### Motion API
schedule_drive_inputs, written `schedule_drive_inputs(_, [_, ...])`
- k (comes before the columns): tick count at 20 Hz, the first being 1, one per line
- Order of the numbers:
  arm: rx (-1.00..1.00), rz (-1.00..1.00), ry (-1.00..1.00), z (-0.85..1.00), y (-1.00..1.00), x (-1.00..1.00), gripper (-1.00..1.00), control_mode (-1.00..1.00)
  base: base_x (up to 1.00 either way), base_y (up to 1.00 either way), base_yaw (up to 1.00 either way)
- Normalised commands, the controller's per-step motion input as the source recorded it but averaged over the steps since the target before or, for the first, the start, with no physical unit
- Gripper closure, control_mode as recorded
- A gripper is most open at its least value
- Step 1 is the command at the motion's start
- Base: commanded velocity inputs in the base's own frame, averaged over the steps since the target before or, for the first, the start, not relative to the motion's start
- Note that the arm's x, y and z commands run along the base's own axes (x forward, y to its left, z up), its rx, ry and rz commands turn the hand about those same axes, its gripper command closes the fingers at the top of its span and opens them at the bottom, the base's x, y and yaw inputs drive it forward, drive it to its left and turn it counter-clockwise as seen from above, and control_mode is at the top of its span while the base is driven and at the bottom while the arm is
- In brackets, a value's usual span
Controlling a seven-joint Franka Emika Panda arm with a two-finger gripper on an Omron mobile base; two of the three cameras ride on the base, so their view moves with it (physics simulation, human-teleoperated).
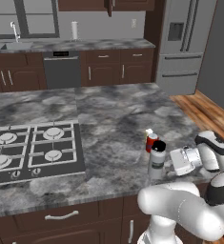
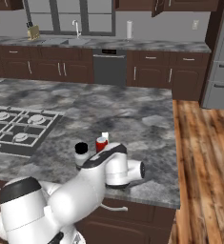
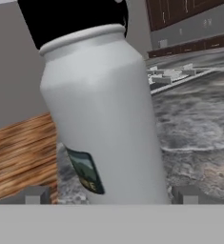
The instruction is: Pick the water bottle, boxed drink, can from the counter and place them in the open cabinet.
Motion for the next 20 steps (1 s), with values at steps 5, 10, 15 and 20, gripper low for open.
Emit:
schedule_drive_inputs(5, [0.00, 0.00, 0.00, -0.10, 0.00, 0.10, -1.00, -1.00, 0.00, 0.00, 0.00])
schedule_drive_inputs(10, [0.00, 0.00, 0.00, -0.04, 0.00, 0.14, -1.00, -1.00, 0.00, 0.00, 0.00])
schedule_drive_inputs(15, [0.02, 0.00, 0.00, -0.03, 0.01, 0.03, -1.00, -1.00, 0.00, 0.00, 0.00])
schedule_drive_inputs(20, [0.03, 0.01, 0.00, -0.15, 0.08, -0.05, -1.00, -1.00, 0.00, 0.00, 0.00])
